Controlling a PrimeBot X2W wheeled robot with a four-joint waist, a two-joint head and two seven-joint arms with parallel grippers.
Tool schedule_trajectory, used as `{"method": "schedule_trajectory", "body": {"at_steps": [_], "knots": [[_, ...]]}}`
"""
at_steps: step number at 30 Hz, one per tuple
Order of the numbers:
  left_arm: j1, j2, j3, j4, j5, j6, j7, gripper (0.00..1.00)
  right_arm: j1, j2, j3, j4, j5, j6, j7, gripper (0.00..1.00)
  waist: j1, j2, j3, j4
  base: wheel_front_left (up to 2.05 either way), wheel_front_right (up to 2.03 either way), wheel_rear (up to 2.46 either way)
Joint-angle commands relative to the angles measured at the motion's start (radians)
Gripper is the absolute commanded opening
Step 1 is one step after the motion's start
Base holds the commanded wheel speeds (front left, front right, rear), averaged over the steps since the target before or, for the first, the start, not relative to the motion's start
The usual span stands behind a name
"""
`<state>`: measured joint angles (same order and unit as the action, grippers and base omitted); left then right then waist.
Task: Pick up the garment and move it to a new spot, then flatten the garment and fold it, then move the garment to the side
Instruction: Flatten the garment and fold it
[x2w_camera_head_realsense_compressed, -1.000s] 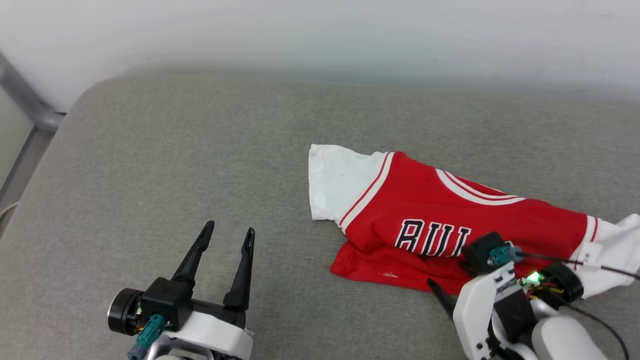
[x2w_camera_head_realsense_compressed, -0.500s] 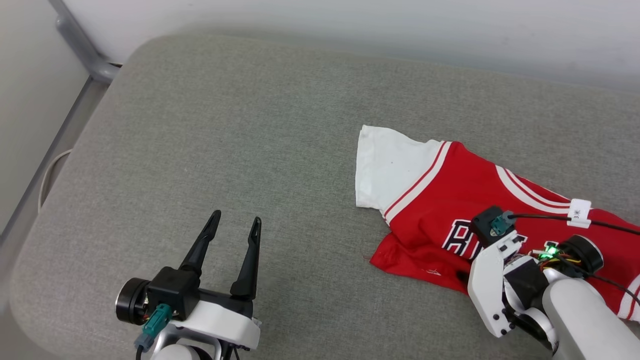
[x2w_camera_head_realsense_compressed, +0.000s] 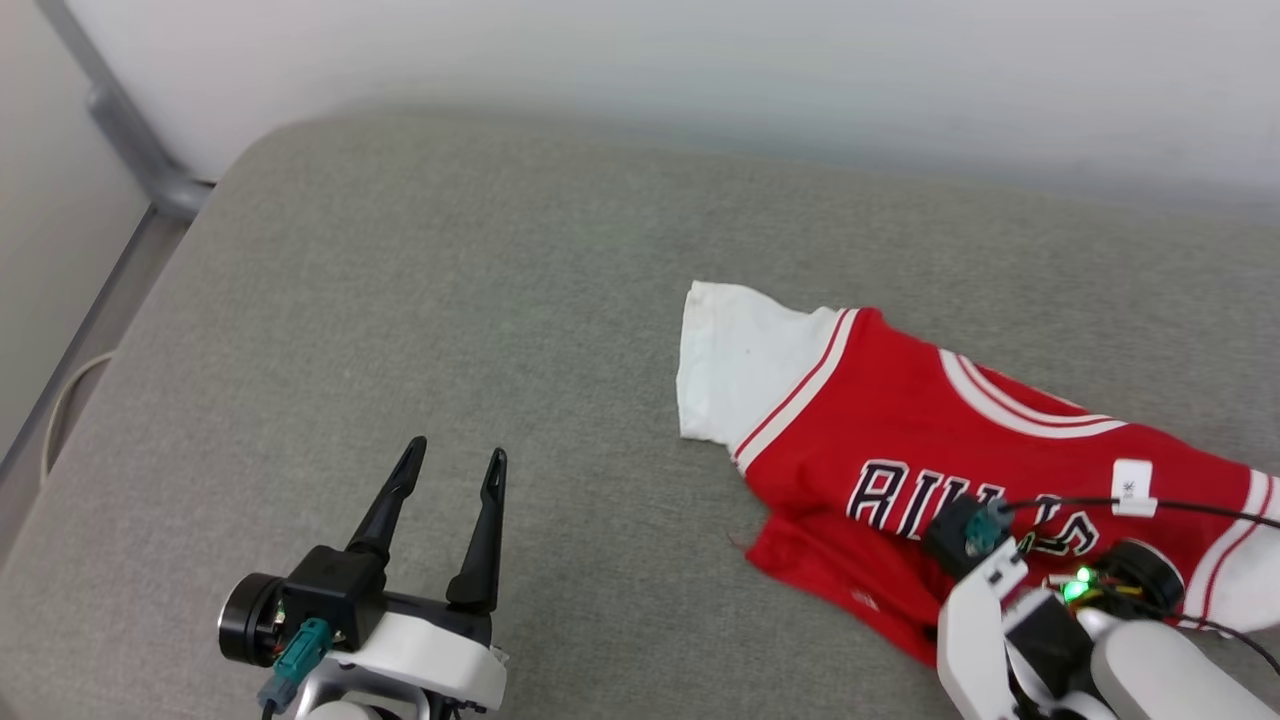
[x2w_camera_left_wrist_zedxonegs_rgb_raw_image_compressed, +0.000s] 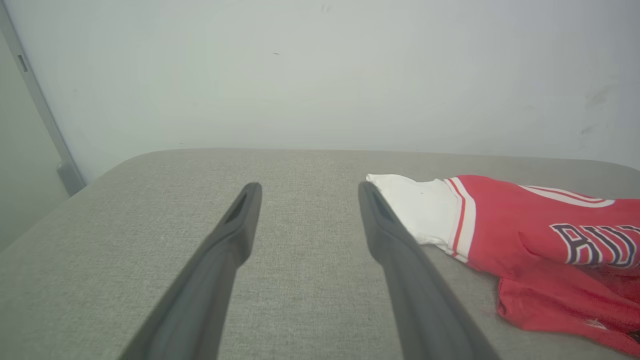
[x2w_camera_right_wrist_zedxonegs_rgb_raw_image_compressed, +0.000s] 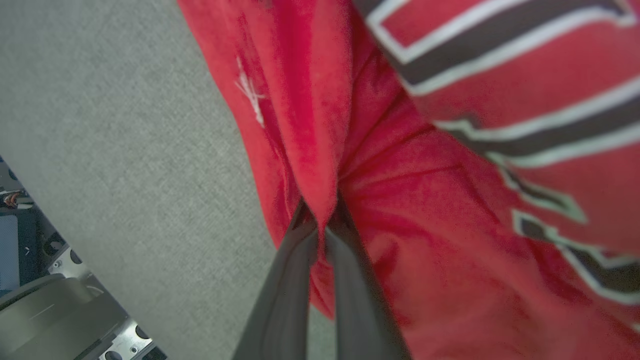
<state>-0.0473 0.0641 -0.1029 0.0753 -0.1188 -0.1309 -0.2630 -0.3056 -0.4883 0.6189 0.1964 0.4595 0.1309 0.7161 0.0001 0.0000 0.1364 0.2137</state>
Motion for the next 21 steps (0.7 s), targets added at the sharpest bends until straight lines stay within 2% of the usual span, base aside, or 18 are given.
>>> {"method": "schedule_trajectory", "body": {"at_steps": [1, 10, 14, 17, 18, 19, 21], "knots": [[0.009, 0.005, 0.002, 0.001, 0.0, 0.0, -0.003, 1.0, 0.032, -0.02, 0.016, 0.001, 0.01, 0.0, 0.019, 0.0, -0.0001, 0.0, -0.024, -0.025, 0.0, 0.0, 0.0], [0.044, 0.004, 0.014, -0.002, 0.005, 0.0, -0.003, 1.0, 0.138, -0.18, 0.072, -0.2, 0.144, -0.001, 0.219, 0.0, -0.0001, 0.0, -0.079, -0.09, 0.0, 0.0, 0.0], [0.05, 0.003, 0.013, -0.005, 0.005, 0.0, -0.003, 1.0, 0.189, -0.206, 0.062, -0.25, 0.147, -0.001, 0.249, 0.0, -0.0001, 0.0, -0.084, -0.106, 0.0, 0.0, 0.0], [0.048, 0.004, 0.008, -0.003, 0.005, 0.0, -0.003, 1.0, 0.216, -0.193, 0.046, -0.257, 0.151, -0.001, 0.246, 0.0, -0.0001, 0.0, -0.085, -0.113, 0.0, 0.0, 0.0], [0.046, 0.004, 0.008, -0.002, 0.005, 0.0, -0.003, 1.0, 0.218, -0.187, 0.037, -0.261, 0.144, -0.001, 0.236, 0.25, -0.0001, 0.0, -0.085, -0.115, 0.0, 0.0, 0.0], [0.044, 0.004, 0.009, -0.001, 0.005, 0.0, -0.003, 1.0, 0.218, -0.18, 0.023, -0.262, 0.132, -0.001, 0.22, 1.0, -0.0001, 0.0, -0.085, -0.117, 0.0, 0.0, 0.0], [0.042, 0.006, 0.011, 0.0, 0.005, 0.0, -0.003, 1.0, 0.218, -0.164, -0.002, -0.264, 0.127, -0.001, 0.195, 1.0, -0.0001, 0.0, -0.088, -0.123, 0.0, 0.0, 0.0]]}}
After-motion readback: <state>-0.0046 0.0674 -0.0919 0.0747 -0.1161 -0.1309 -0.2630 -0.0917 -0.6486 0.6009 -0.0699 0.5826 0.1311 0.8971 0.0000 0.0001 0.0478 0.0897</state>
